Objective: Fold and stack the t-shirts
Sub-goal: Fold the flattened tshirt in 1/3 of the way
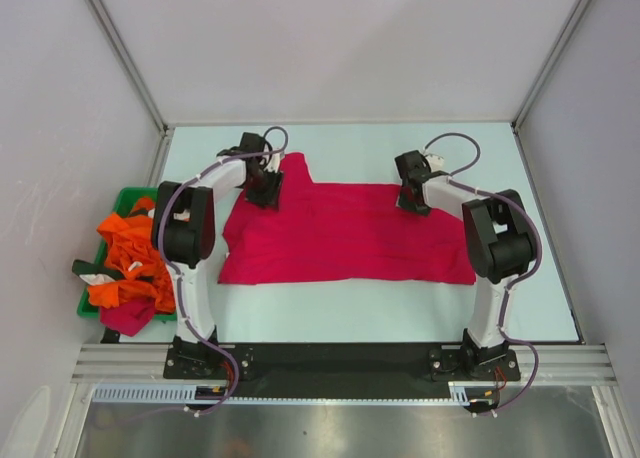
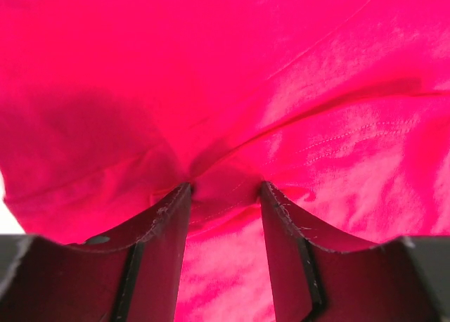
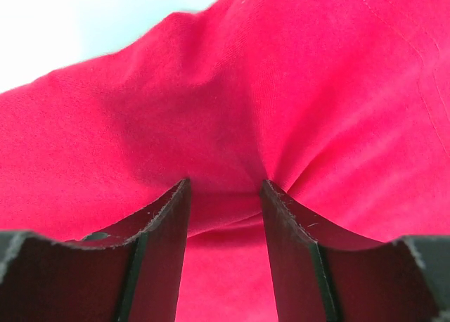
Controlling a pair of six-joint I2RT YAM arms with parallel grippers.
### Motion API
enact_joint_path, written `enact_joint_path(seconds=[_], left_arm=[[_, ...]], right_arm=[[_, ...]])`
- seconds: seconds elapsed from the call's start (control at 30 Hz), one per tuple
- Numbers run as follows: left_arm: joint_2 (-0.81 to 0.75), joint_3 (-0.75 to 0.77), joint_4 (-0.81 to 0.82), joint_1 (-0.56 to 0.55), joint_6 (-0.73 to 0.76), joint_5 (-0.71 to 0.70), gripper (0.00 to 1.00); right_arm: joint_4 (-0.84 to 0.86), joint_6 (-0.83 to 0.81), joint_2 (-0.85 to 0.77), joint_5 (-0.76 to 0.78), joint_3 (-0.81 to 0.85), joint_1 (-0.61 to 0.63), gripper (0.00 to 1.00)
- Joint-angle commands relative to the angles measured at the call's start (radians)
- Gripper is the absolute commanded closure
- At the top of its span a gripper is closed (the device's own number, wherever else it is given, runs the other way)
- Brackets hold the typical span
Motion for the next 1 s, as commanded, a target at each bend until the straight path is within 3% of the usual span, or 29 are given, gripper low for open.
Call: enact_joint_path(seconds=[0.0,0.27,0.57,0.7,0.97], left_arm=[[-0.039,-0.082,-0.106,-0.001,0.014,0.019,0.5],[-0.105,-0.137,-0.036,-0.001,-0.001,0.028,0.5],[-0.235,0.023,-0.019,-0.001,-0.02,0.086,0.47],[-0.339,-0.06,-0.036,-0.004,-0.015,0.085,0.47],[-0.528,-0.322,-0.099,-0.007,0.035,0.025,0.47]], right_arm=[[-0.158,0.034,-0.035,-0.005,-0.084,0.001,0.5],[-0.099,0.026,-0.076,-0.01,-0.14,0.001,0.49],[-0.048,-0.066,-0.164,0.073,0.034,0.013,0.44],[-0.123,-0.061,-0.245,0.107,0.005,0.063,0.44],[-0.18,0.087,-0.421,0.11,-0.215,0.189,0.45]])
